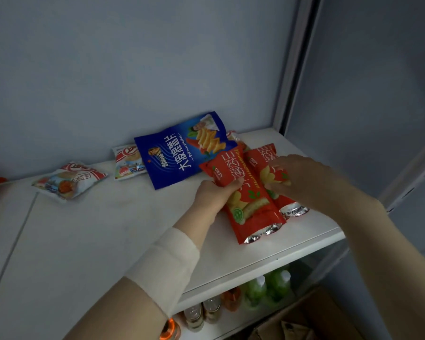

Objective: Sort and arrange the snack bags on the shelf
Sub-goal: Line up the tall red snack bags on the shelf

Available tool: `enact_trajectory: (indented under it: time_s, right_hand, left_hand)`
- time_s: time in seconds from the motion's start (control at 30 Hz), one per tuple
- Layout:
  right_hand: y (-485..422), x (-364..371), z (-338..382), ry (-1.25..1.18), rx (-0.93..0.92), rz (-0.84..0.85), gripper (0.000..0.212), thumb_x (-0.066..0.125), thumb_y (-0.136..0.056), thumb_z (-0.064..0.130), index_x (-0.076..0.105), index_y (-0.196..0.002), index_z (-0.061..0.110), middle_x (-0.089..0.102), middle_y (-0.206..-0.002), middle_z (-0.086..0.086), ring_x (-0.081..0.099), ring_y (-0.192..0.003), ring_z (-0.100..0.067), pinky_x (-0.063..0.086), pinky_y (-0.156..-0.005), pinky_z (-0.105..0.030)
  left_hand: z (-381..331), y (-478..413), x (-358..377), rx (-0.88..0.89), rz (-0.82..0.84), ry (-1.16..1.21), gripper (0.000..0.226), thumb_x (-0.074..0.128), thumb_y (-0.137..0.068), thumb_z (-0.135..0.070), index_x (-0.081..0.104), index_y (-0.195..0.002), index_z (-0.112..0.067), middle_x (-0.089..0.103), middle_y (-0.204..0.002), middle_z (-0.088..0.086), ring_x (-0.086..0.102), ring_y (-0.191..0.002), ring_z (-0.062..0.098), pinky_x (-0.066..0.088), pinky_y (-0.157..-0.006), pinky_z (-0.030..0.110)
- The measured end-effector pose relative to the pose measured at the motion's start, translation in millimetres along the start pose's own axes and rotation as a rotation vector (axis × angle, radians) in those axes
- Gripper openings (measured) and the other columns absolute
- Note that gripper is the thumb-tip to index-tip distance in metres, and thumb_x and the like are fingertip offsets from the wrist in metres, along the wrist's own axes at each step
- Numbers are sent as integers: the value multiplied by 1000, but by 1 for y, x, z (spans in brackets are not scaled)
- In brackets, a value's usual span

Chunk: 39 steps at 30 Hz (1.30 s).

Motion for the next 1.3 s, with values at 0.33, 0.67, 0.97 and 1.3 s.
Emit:
enact_trajectory:
  time_s: [0.33,0.67,0.97,1.3]
  right_hand:
    - [14,41,50,-1029,-174,48,73,69,-66,46,42,-132,28,59,-119,12,61,-100,7,52,-80,-11]
    - [26,61,108,-276,-282,-581,79,71,-73,40,38,-140,12,57,-121,-13,61,-101,-30,56,-76,-41]
    - [34,52,110,-1198,-235,-47,74,54,-70,56,43,-136,23,56,-126,8,57,-108,-2,47,-89,-18]
    - [25,55,131,-1358,-91,-99,49,74,-75,25,57,-121,16,66,-113,-4,65,-101,-19,53,-87,-29]
  left_hand:
    - [-39,62,-66,270,14,299,54,72,-73,-32,54,-122,-18,67,-112,0,65,-99,14,53,-86,32]
    - [-50,89,-87,464,-223,427,78,80,-66,-39,42,-129,-14,65,-116,2,65,-104,17,53,-92,42]
    - [-42,89,-135,447,-92,636,51,65,-81,-25,50,-126,-8,68,-110,10,70,-91,19,59,-79,37]
    - [-34,94,-145,473,-92,513,36,51,-91,-40,52,-117,-16,66,-109,2,63,-101,18,53,-81,36]
Point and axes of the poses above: each hand's wrist, its own y-axis away from the middle knuckle, its own x-axis out of the palm, z = x × y, the point moved 2 cm from there along -y, towards the middle knuckle
